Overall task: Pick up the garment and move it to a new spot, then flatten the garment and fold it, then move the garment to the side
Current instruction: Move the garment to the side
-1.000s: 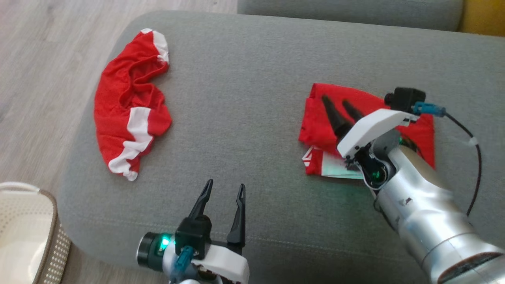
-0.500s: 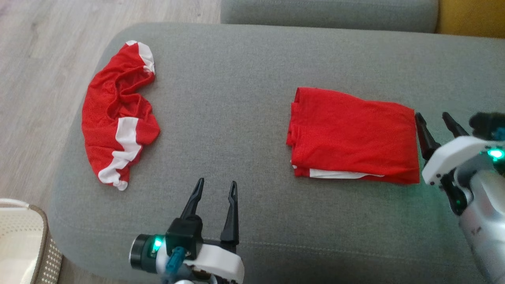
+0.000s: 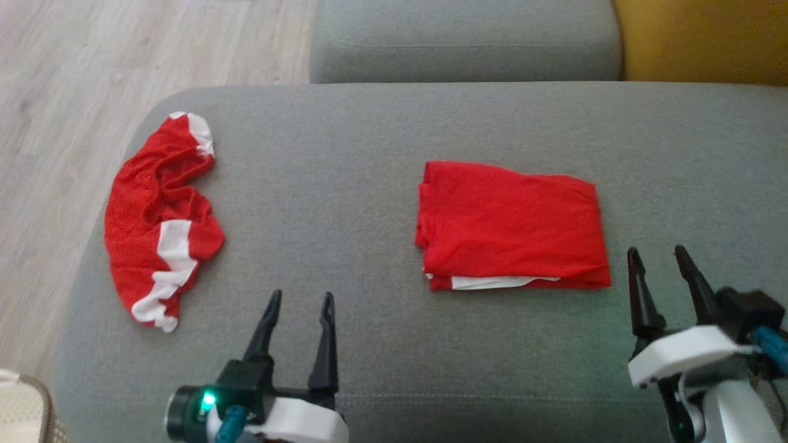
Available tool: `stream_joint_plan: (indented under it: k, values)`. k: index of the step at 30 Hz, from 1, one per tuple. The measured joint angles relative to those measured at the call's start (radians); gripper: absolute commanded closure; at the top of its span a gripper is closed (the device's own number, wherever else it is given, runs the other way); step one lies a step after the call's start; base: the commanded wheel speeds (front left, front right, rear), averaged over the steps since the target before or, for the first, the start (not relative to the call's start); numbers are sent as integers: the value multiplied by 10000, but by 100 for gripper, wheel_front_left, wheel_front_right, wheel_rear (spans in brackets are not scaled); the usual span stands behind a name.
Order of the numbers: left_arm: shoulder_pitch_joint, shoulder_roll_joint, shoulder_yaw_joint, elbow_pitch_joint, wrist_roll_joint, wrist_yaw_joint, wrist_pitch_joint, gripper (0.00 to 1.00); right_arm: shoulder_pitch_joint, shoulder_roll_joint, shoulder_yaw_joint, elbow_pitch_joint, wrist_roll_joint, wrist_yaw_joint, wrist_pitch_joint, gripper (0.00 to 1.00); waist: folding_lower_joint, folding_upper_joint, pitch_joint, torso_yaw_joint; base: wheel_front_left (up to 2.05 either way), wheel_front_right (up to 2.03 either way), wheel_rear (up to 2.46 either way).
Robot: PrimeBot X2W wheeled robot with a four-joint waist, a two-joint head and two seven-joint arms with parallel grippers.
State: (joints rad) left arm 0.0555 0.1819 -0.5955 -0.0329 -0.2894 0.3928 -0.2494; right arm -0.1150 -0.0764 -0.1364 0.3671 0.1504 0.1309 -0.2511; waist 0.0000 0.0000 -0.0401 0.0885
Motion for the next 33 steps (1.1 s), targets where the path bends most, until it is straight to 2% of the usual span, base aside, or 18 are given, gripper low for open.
stream_joint_plan:
  k: [6, 10, 14, 24, 33]
  values:
    - [251, -102, 746, -249, 640, -341, -2, 0, 1370, 232, -67, -1776, -681, 0, -2, 0, 0, 0, -183, -491, 0, 0, 0]
    - [745, -314, 1375, -251, 1089, -374, -2, 0, 2193, 309, 786, -2591, -895, 0, -6, 0, 0, 0, -274, -835, 0, 0, 0]
    - [1259, -499, 2155, -138, 1227, -318, 0, 0, 2672, 389, 863, -2587, -328, 0, -10, 0, 0, 0, -403, -1150, 0, 0, 0]
    - [2261, -838, 2943, 54, 1666, -1264, 0, 0, 2749, 389, 1108, -2627, -320, 0, -10, 0, 0, 0, -732, -1589, 0, 0, 0]
    - [2733, -1083, 3429, 102, 1843, -1567, 0, 0, 3122, 389, 1007, -2708, -199, 0, -10, 0, 0, -1, -924, -1555, 0, 0, 0]
